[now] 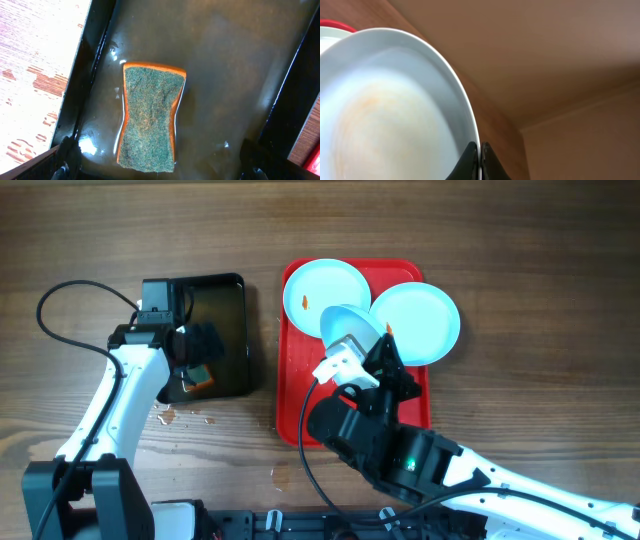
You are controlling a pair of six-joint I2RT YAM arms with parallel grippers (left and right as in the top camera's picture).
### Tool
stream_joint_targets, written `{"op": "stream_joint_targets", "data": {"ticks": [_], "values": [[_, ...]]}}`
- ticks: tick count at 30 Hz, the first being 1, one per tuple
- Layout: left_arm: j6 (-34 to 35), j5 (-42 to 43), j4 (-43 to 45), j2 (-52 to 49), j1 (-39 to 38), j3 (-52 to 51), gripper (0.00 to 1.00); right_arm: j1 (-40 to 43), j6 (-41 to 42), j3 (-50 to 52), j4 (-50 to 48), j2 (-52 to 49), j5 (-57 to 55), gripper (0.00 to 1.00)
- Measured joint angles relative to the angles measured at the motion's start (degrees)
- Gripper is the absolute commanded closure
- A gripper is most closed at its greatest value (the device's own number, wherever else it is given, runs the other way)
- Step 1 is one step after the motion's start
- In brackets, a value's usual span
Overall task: Clean dirty plates on tray and stack at the side
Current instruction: 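Carry the plate right and set it on the table beside the red tray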
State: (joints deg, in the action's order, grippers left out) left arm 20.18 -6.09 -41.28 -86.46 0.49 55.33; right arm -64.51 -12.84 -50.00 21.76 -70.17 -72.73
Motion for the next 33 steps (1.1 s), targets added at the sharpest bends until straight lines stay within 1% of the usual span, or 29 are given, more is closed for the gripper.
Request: {"op": "stream_joint_targets", "data": {"ticks": [1,3,6,8,10,11,13,15,18,20,23,25,26,28,29,30,32,33], "values": [[0.0,0.0,0.0,0.0,0.0,0.0,0.00,0.1,0.2,0.0,0.2,0.0,0.1,0.96],[0.0,0.0,0.0,0.0,0.0,0.0,0.00,0.1,1.2,-0.1,3.8,-0.1,2.4,0.96],[0.0,0.0,0.0,0.0,0.0,0.0,0.00,2.4,12.4,-0.1,9.2,-0.3,6.9,0.96],[0.0,0.0,0.0,0.0,0.0,0.0,0.00,6.4,19.4,-0.1,11.0,-0.3,12.7,0.96],[0.0,0.0,0.0,0.0,0.0,0.0,0.00,13.0,25.6,-0.1,12.7,1.5,20.2,0.96],[0.0,0.0,0.0,0.0,0.0,0.0,0.00,16.2,27.4,-0.1,12.9,3.3,24.0,0.96],[0.0,0.0,0.1,0.0,0.0,0.0,0.00,27.6,30.6,-0.1,13.5,8.2,33.9,0.96],[0.0,0.0,0.0,0.0,0.0,0.0,0.00,41.6,31.9,-0.1,14.1,10.7,41.5,0.96],[0.0,0.0,0.2,0.0,0.0,0.0,0.00,65.3,33.0,-0.2,14.1,9.6,53.6,0.96],[0.0,0.1,0.2,0.0,0.0,0.0,0.00,77.7,33.4,-0.2,12.9,6.2,60.2,0.96],[0.0,0.2,0.2,0.0,0.0,0.0,0.00,89.4,35.6,-0.2,11.4,-1.9,65.3,0.96],[0.0,0.2,0.2,0.0,0.0,0.0,0.00,93.7,37.6,-0.2,9.8,-7.6,67.1,0.94],[0.0,0.2,0.2,0.0,0.0,0.0,0.00,95.0,38.2,-0.2,8.3,-10.9,68.1,0.88],[0.0,0.2,0.2,0.0,0.0,0.0,0.00,95.4,38.9,-0.2,7.0,-14.4,69.3,0.60],[0.0,0.2,0.2,0.0,0.0,0.0,0.00,95.4,38.8,-0.2,5.9,-14.7,70.8,0.52],[0.0,0.2,0.2,0.0,0.0,0.0,0.00,95.3,37.7,-0.2,4.7,-14.6,74.1,0.49],[0.0,0.2,0.2,0.0,0.0,0.0,0.00,94.4,33.7,-0.2,3.7,-13.4,84.0,0.46],[0.0,0.2,0.1,0.0,0.0,0.0,0.00,92.6,31.5,-0.2,3.7,-12.0,88.1,0.45]]}}
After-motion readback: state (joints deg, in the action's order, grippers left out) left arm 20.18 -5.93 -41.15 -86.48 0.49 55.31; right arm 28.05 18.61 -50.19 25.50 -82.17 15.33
